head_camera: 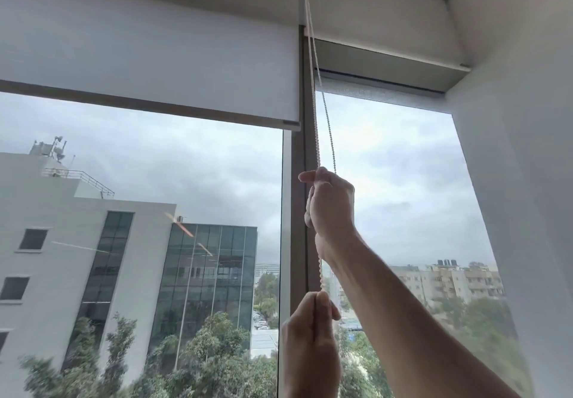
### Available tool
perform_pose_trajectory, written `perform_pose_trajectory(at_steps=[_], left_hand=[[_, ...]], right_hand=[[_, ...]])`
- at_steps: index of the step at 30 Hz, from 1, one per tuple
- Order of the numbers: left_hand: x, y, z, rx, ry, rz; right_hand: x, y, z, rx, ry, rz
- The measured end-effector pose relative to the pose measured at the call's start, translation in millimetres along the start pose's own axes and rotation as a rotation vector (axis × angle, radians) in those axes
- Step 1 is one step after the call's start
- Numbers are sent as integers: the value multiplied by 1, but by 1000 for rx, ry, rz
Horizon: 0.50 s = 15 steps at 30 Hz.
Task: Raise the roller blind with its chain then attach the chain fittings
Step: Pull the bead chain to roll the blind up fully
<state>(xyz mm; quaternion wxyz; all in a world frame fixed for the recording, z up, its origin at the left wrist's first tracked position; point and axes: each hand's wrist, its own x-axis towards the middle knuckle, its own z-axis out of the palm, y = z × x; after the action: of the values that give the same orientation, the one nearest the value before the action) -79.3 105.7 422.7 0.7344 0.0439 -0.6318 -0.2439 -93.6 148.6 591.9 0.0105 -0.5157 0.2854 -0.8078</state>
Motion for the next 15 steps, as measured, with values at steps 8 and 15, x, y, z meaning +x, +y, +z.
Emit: perform_pose_trajectory(at_steps=[8,15], left_hand=[[30,-5,-9,-7,-66,-149],[109,47,-7,-50,-25,-64]], right_hand=[[-20,22,-15,-190,40,-321],[-40,28,-23,-178,35,-351]])
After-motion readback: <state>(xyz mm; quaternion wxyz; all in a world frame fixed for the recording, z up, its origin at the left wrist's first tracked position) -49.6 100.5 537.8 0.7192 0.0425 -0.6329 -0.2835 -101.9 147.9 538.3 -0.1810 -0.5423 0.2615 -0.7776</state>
